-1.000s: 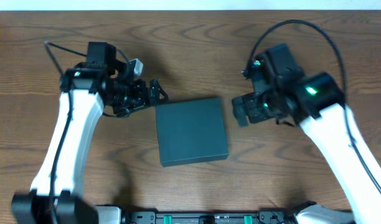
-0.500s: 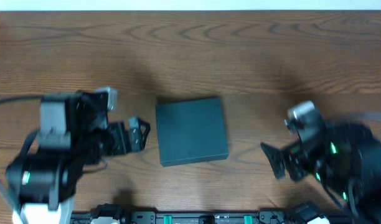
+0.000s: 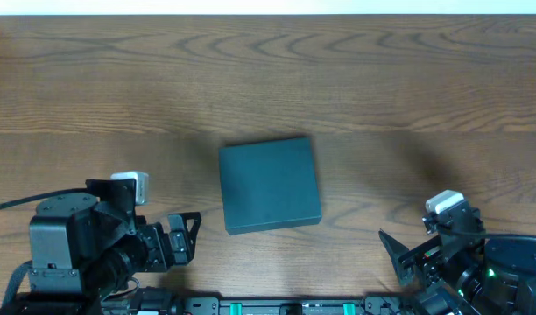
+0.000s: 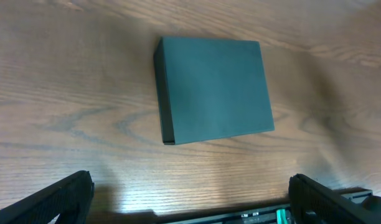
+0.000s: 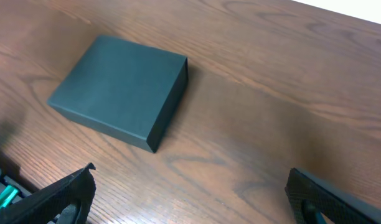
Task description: Pack container
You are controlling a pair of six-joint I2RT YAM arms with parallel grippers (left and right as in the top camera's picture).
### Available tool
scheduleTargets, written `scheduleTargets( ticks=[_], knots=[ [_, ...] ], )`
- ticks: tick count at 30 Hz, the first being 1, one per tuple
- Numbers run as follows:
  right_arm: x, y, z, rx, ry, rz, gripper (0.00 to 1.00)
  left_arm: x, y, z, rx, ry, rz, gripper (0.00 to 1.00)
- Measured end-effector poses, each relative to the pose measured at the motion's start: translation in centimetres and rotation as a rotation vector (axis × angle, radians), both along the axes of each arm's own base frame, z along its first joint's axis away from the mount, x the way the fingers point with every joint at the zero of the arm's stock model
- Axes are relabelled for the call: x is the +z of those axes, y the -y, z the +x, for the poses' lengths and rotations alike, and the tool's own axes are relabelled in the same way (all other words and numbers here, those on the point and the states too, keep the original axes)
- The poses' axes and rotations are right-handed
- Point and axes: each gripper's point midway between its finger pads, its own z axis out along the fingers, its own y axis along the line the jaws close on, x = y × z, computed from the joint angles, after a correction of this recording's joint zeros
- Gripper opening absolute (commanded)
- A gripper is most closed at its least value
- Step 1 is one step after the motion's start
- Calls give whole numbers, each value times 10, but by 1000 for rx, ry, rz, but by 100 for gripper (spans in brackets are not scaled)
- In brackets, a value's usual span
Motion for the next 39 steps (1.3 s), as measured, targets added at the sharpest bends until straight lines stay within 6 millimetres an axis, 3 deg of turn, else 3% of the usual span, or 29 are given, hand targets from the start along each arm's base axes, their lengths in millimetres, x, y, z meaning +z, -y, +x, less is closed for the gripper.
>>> scheduleTargets(
  ticks=[22, 28, 31, 35, 39],
  knots=[
    [-7, 2, -5, -2, -32, -13, 99, 0, -2, 1, 8, 3, 9, 99],
    [-7, 2, -5, -2, -33, -13, 99, 25, -11, 34, 51, 257, 46, 99],
    [-7, 2, -5, -2, -34, -14, 99, 28, -15, 38, 65, 385, 66, 99],
    [-8, 2, -5, -2, -37, -15, 99, 12, -19, 39, 50, 510, 112, 99],
    [-9, 2, -5, -2, -39, -16, 99, -33, -21, 42, 4, 539, 191, 99]
  ],
)
